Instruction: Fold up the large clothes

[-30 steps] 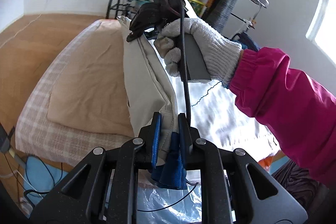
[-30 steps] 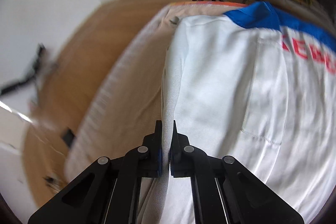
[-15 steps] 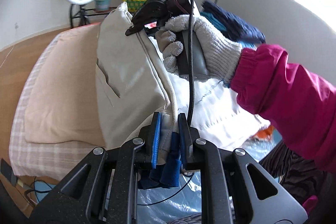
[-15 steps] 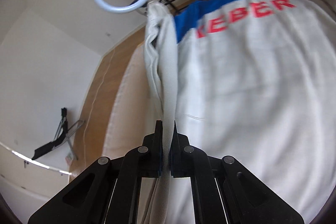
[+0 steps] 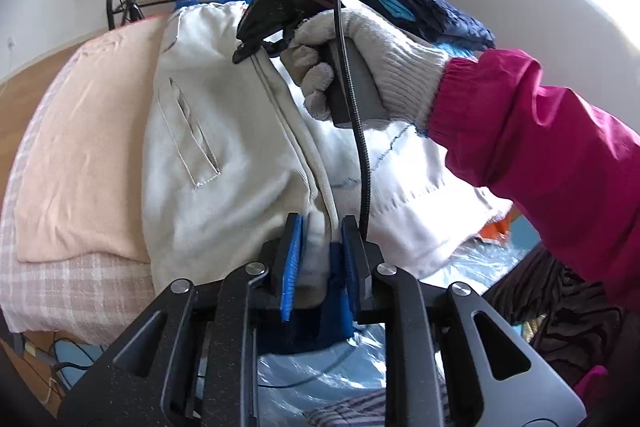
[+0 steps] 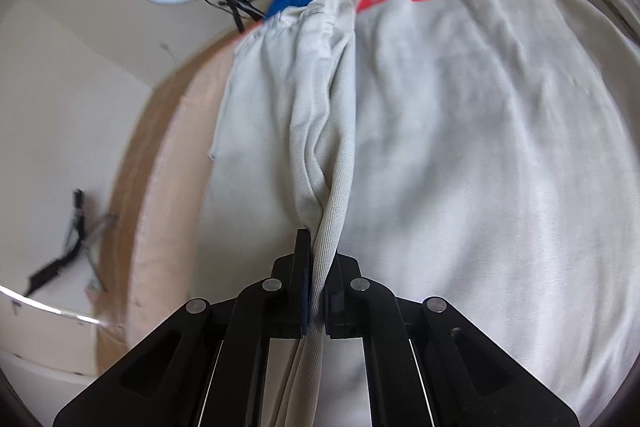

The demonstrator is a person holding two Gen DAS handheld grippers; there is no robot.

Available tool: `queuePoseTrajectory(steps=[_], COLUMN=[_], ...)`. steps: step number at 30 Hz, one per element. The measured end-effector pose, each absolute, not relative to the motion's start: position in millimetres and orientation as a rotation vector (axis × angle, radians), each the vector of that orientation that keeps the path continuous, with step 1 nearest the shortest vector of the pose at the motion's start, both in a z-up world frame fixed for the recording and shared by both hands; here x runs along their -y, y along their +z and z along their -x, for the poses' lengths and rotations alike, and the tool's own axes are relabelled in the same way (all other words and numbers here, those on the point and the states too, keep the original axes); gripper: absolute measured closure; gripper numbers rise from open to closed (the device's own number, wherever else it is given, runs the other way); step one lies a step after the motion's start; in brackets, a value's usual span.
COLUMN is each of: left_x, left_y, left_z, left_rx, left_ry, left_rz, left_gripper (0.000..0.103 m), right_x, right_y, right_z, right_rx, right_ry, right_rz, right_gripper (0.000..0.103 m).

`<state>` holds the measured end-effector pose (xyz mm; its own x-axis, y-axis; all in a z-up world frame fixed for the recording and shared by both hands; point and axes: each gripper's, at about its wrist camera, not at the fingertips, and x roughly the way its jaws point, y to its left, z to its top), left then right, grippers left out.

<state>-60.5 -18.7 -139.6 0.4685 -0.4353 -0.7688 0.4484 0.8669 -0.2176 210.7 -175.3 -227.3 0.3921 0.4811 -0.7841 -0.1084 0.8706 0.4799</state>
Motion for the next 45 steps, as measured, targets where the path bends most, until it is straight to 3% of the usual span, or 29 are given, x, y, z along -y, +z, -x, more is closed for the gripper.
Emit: queuePoseTrajectory(steps=[5,17,25,34,39,45], left_x=[-0.9,-64.6,-43.5,-4.5,-0.7,0.7], left_y=[-129.9,-100.4,-131.7,-184.1,-178.4,-140.3], left_z=[85.4,95.3,51.3,51.2,53.1,71.5], left_rx=[-0.951,-0.894,-0.968,-1.052,-1.039,-0.901], left_ry=[-0.615,-0.564,-0.55,-0.578,-0.567,-0.595], left_rz=[0.022,0.049,0.045,-0.107,-0.147,-0.114], left_gripper=[0.084,0.084,0.084,0.084,0.084,0.084], right_x=[168.9,180.8,152.7,152.0,152.3,174.9], right_y=[-210.8,-127.5,-168.9,-219.1,-217.4,-192.5], right_z=[-200.2,-87.5,-35.7,-34.4,-32.6,-19.4], right_rx=[-1.111,-0.943,-1.053,-1.132,-1.118,-1.042], right_ry=[0.366,0.538,0.654,0.59,0.584,0.543], right_rz=[-0.215,-0.064,-0.012,0.069,0.061,0.013], right_gripper=[0.092,0.092,0.092,0.092,0.092,0.09])
